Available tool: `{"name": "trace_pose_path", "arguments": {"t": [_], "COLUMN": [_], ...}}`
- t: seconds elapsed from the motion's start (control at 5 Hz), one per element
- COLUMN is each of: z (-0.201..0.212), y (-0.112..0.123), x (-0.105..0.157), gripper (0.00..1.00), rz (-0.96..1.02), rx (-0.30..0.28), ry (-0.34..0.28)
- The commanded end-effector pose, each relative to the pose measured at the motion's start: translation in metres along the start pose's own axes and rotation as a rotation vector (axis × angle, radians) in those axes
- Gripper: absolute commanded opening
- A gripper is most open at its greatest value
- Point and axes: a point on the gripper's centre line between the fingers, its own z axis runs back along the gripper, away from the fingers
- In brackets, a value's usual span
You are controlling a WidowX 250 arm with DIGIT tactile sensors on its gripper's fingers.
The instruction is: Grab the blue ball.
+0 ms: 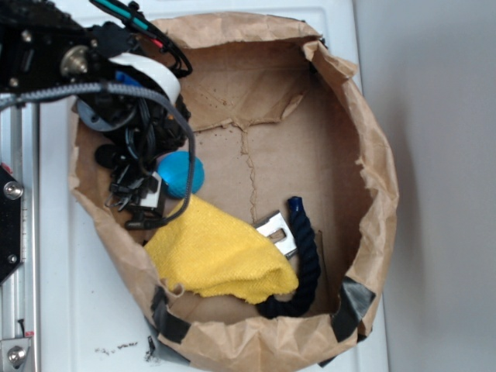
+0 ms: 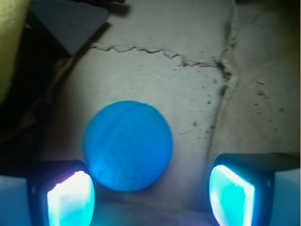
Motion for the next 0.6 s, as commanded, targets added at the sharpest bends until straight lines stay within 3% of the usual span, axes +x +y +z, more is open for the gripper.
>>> {"name": "trace_pose_path", "arguments": {"t": [0.0,0.4], "z": [-0.009,-0.006], "y": [-0.008,-0.016], "x": [0.030,0.040], "gripper": [1.00,1.00], "rz": [0.014,0.031], "rx": [0.032,0.045], "ry": [0.012,0.016]}}
